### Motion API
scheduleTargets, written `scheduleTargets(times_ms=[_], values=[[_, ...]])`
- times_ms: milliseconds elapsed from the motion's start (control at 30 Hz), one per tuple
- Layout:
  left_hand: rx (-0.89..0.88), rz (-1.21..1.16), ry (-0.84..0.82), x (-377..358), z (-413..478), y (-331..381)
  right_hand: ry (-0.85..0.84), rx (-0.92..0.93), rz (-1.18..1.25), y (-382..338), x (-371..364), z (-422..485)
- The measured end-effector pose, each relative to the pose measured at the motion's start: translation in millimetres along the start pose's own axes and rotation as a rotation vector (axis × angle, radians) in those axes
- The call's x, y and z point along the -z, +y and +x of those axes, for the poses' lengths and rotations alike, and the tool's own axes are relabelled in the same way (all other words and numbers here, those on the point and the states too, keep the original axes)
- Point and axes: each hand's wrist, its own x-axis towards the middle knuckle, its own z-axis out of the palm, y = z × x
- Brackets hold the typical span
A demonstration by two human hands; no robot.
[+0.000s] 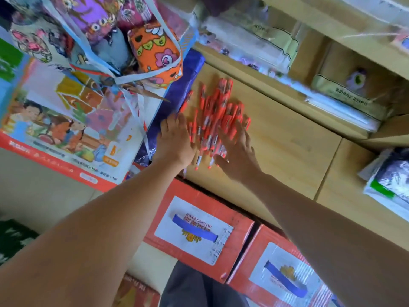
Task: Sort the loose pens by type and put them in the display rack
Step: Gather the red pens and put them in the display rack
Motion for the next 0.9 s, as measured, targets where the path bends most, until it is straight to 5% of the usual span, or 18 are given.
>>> scheduleTargets(times_ms=[733,900], values=[[0.044,-0.223,0.125,-21.5,6.3,7.3,0.288,-0.044,0.047,20.3,0.1,6.1],[0.131,-0.139,0.012,-17.4,13.5,9.5,0.365,-0.239,0.079,29.6,-1.6,8.6]])
